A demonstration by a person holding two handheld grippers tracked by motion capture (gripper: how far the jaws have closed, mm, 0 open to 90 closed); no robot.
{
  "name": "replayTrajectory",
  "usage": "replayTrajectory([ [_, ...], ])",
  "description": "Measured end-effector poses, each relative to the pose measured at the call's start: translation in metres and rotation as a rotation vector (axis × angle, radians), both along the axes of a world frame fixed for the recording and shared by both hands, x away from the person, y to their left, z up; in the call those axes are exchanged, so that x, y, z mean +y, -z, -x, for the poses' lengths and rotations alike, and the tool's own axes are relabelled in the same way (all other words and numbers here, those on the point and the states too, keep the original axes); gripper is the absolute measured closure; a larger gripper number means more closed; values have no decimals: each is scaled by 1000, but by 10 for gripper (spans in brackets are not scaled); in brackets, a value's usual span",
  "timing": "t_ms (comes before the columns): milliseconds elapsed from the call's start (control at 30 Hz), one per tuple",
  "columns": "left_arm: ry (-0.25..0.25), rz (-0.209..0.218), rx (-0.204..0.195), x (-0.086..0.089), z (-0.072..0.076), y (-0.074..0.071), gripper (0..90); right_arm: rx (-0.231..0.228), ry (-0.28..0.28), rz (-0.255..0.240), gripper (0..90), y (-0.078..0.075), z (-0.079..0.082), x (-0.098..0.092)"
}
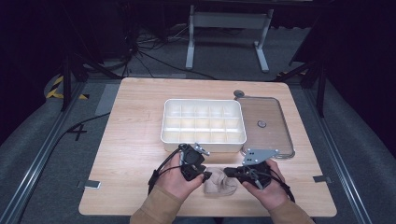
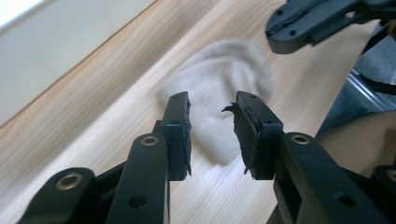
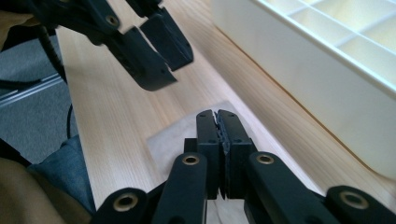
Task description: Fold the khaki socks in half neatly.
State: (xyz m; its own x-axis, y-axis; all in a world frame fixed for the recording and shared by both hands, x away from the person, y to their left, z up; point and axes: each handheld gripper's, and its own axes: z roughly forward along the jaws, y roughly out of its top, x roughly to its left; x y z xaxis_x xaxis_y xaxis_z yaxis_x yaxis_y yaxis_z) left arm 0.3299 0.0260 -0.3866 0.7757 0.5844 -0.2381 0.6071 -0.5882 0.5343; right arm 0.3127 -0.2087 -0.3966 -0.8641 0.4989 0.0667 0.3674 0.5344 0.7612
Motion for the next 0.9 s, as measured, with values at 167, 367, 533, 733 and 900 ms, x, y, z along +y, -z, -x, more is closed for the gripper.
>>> replayTrajectory([
  [167, -15, -26, 30, 4, 1, 10, 676, 17, -38, 53, 878, 12, -5, 20],
  [367, 21, -33, 34, -4, 0, 16, 681, 45, -26, 80, 873, 19, -6, 17],
  [533, 86, -22, 28, -18, 1, 18, 691, 67, 1, 82, 871, 23, -5, 5],
  [733, 143, -58, 57, -37, 1, 28, 698, 86, 24, 84, 870, 28, -4, -3],
  [900, 164, -88, 78, -43, -1, 36, 705, 106, 34, 100, 870, 31, -4, -7],
])
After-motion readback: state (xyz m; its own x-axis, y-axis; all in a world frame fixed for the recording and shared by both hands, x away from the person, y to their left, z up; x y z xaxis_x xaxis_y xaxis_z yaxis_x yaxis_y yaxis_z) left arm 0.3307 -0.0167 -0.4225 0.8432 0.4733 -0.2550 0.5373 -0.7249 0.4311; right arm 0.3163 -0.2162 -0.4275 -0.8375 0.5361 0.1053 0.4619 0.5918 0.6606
